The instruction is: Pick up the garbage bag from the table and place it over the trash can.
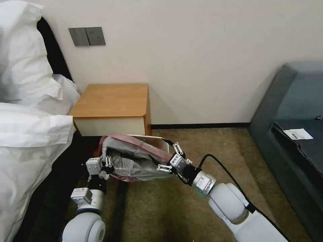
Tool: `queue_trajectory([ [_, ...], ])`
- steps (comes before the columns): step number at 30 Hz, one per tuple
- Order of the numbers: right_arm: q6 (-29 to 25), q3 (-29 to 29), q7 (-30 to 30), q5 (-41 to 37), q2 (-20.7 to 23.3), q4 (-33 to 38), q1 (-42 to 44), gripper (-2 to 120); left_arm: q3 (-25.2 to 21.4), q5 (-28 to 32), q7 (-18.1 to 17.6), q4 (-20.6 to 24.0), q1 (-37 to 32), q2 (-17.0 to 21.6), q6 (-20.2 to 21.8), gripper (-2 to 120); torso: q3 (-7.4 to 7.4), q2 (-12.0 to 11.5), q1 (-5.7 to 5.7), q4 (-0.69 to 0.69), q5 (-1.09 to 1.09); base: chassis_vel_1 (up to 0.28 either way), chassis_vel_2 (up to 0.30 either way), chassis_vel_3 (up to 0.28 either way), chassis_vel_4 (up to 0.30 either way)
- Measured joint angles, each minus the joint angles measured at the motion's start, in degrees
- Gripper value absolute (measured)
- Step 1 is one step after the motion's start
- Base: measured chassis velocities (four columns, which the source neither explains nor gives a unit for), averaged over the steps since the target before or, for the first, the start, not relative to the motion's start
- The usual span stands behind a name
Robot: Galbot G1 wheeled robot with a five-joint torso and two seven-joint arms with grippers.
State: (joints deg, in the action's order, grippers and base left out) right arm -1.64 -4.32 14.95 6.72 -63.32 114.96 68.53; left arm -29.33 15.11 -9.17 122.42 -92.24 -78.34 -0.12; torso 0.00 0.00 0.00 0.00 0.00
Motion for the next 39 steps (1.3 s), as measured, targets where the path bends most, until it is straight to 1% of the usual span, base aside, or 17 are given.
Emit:
queue_trajectory([
  [1, -0.09, -0.11, 0.08, 0.00, 0.01, -0.10, 0.13, 53, 0.08, -0.10, 0.02, -0.03, -0.10, -0.02, -0.07, 10, 0.00, 0.00, 0.00, 0.00, 0.00, 0.000, 0.000, 0.000, 0.000],
  [2, -0.09, -0.11, 0.08, 0.00, 0.01, -0.10, 0.13, 53, 0.08, -0.10, 0.02, -0.03, -0.10, -0.02, -0.07, 10, 0.00, 0.00, 0.00, 0.00, 0.00, 0.000, 0.000, 0.000, 0.000],
  [4, -0.37, -0.10, 0.15, 0.00, -0.12, -0.44, 0.46, 42, 0.12, -0.20, 0.02, -0.03, -0.25, -0.04, -0.18, 10, 0.00, 0.00, 0.00, 0.00, 0.00, 0.000, 0.000, 0.000, 0.000],
  [5, -0.37, -0.10, 0.15, 0.00, -0.12, -0.44, 0.46, 42, 0.12, -0.20, 0.02, -0.03, -0.25, -0.04, -0.18, 10, 0.00, 0.00, 0.00, 0.00, 0.00, 0.000, 0.000, 0.000, 0.000],
  [8, -0.52, 0.24, 0.15, -0.01, -0.34, -0.71, 0.68, 27, 0.12, -0.23, 0.02, 0.05, -0.43, -0.03, -0.23, 10, 0.00, 0.00, 0.00, 0.00, 0.00, 0.000, 0.000, 0.000, 0.000],
  [9, -0.52, 0.24, 0.15, -0.01, -0.34, -0.71, 0.68, 27, 0.12, -0.23, 0.02, 0.05, -0.43, -0.03, -0.23, 10, 0.00, 0.00, 0.00, 0.00, 0.00, 0.000, 0.000, 0.000, 0.000],
  [12, -0.56, 0.77, 0.18, -0.01, -0.29, -0.85, 0.74, 13, 0.09, -0.24, 0.02, 0.45, -0.45, 0.07, -0.30, 10, 0.00, 0.00, 0.00, 0.00, 0.00, 0.000, 0.000, 0.000, 0.000],
  [13, -0.56, 0.77, 0.18, -0.01, -0.29, -0.85, 0.74, 13, 0.09, -0.24, 0.02, 0.45, -0.45, 0.07, -0.30, 10, 0.00, 0.00, 0.00, 0.00, 0.00, 0.000, 0.000, 0.000, 0.000],
  [16, -0.56, 1.04, 0.21, 0.00, 0.01, -0.92, 0.73, 0, 0.19, -0.22, 0.02, 0.98, -0.45, 0.07, -0.30, 10, 0.00, 0.00, 0.00, 0.00, 0.00, 0.000, 0.000, 0.000, 0.000],
  [23, -0.58, 0.70, 0.23, -0.15, 0.50, -1.09, 0.49, 0, 0.23, -0.19, 0.02, 1.25, -0.62, 0.05, -0.30, 10, 0.00, 0.00, 0.00, 0.00, 0.00, 0.000, 0.000, 0.000, 0.000],
  [39, -0.22, -3.23, -0.43, -3.40, 1.37, -1.45, -2.93, 0, 1.32, -1.77, 1.41, 1.48, -2.55, 0.09, -1.53, 10, 0.00, 0.00, 0.00, 0.00, 0.00, 0.000, 0.000, 0.000, 0.000],
])
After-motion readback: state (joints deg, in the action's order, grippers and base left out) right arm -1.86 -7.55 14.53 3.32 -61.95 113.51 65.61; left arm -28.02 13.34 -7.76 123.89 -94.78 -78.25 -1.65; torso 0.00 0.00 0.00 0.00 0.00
